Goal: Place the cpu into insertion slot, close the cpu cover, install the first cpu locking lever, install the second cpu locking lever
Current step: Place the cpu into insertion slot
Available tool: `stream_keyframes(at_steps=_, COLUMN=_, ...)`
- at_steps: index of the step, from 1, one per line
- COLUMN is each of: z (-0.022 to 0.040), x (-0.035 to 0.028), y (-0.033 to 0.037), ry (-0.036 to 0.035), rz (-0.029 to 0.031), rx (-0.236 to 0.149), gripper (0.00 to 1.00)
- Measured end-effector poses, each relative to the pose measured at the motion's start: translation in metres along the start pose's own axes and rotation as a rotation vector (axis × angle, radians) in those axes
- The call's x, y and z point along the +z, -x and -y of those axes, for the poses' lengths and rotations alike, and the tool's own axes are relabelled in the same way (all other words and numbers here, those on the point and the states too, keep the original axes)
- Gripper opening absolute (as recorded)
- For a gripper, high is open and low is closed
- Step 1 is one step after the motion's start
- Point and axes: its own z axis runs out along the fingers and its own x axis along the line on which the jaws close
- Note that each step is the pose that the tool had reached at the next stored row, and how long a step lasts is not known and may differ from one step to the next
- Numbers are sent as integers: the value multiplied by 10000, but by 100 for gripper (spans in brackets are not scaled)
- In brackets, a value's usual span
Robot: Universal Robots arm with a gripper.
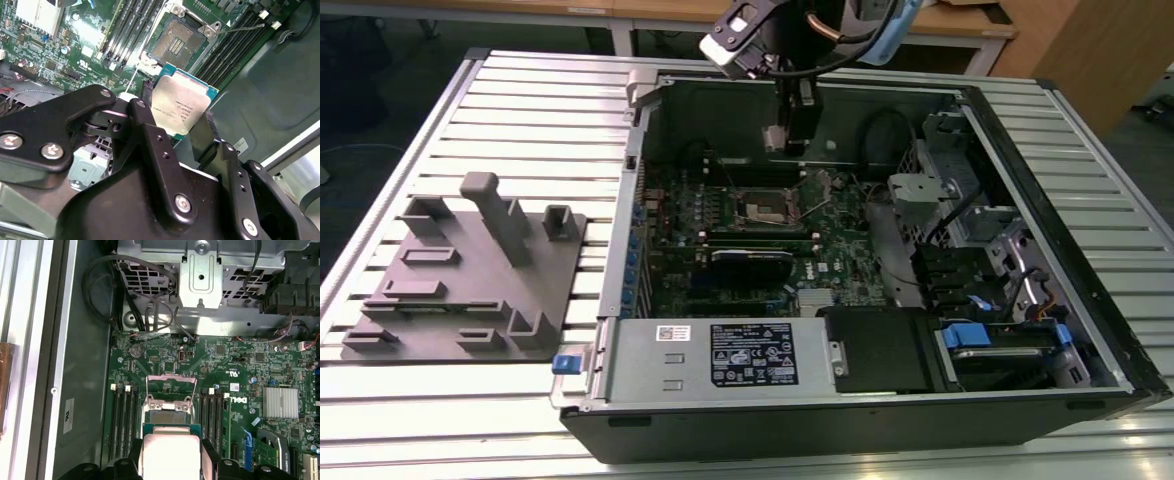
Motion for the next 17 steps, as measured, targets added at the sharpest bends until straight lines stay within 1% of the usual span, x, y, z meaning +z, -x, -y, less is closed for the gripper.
stream_keyframes(at_steps=7, z=5, x=61, y=1, ry=1, rz=2, rx=26, gripper=54)
stream_keyframes(at_steps=11, z=10, x=94, y=2, ry=0, rz=-8, rx=33, gripper=54)
stream_keyframes(at_steps=12, z=11, x=107, y=2, ry=1, rz=-23, rx=36, gripper=54)
stream_keyframes(at_steps=13, z=11, x=117, y=2, ry=2, rz=-54, rx=38, gripper=54)
stream_keyframes(at_steps=15, z=13, x=134, y=2, ry=5, rz=-147, rx=46, gripper=54)
stream_keyframes(at_steps=16, z=14, x=146, y=2, ry=7, rz=-170, rx=49, gripper=54)
stream_keyframes(at_steps=17, z=15, x=157, y=3, ry=7, rz=-174, rx=52, gripper=54)
